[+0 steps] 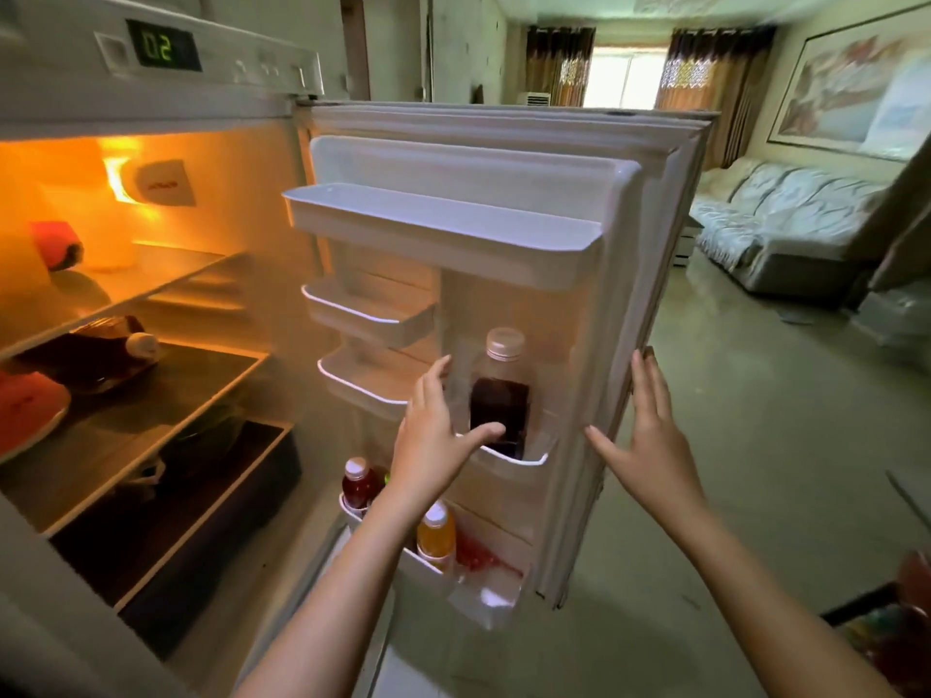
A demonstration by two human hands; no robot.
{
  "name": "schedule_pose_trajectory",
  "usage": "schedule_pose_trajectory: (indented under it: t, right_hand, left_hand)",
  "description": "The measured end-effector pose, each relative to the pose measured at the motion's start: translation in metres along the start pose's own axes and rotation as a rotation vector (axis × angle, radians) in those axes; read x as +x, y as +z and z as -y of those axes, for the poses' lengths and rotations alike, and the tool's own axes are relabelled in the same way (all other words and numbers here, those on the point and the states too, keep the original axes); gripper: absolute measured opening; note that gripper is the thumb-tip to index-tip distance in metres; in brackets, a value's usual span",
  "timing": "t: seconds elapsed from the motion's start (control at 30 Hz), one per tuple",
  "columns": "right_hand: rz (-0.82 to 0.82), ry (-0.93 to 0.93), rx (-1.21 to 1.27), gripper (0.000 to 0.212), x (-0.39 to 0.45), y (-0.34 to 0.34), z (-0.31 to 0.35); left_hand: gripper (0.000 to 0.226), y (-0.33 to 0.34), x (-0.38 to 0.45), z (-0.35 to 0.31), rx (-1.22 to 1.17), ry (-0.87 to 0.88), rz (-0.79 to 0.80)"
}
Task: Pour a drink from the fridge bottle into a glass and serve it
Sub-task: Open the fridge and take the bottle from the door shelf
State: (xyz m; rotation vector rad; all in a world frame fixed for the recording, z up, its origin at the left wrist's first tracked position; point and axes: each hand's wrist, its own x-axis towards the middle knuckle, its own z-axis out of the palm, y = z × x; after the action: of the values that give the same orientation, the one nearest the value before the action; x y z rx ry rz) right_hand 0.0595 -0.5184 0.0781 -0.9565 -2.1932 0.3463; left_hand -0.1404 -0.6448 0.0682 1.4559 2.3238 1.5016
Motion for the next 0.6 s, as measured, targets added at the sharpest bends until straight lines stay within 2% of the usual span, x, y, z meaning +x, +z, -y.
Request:
schedule_pose_trajectory:
  t: [0.13, 0.27, 0.43, 0.6]
  right_hand:
    - [0.003, 0.058, -0.026, 0.099, 0.025, 0.003, -0.010]
    - [0.040, 0.106, -0.048, 0.100, 0.043, 0.005, -0.017]
    - [0.049, 0.157, -0.185, 0.090, 0.057, 0.005, -0.022]
    - [0.100, 0.163, -0.302, 0.085, 0.057, 0.007, -0.022]
  left_hand:
    - [0.104, 0.013, 0.040, 0.009, -0.095, -0.021, 0.243]
    - [0.085, 0.028, 0.065, 0.007, -0.196, 0.004, 0.391]
    - [0.077, 0.045, 0.081, 0.002, -0.319, -0.035, 0.434]
    - [0.068, 0.054, 0.088, -0.002, -0.384, -0.063, 0.372]
